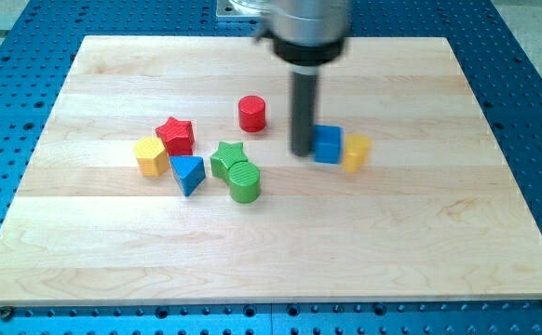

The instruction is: Push the cube and heart to the right center of the board

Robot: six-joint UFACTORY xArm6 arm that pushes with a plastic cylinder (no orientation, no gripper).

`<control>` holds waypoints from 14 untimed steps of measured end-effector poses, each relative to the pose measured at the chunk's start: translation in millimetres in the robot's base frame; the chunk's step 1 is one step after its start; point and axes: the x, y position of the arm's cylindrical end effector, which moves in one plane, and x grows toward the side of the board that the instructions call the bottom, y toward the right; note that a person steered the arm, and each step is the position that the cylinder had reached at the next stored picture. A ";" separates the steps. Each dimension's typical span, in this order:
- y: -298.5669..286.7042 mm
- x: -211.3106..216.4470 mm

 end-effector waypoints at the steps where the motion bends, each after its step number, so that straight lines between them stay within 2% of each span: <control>1: -22.5 42.9; 2: -51.2 122.8; 3: -165.0 127.3; 4: -236.3 87.7; 6: -222.4 34.3; 7: -223.2 20.7; 8: -204.9 18.7; 9: -202.6 -18.9; 10: -162.1 -26.4; 12: 68.4 -26.4; 13: 141.5 -24.5; 14: 99.3 5.2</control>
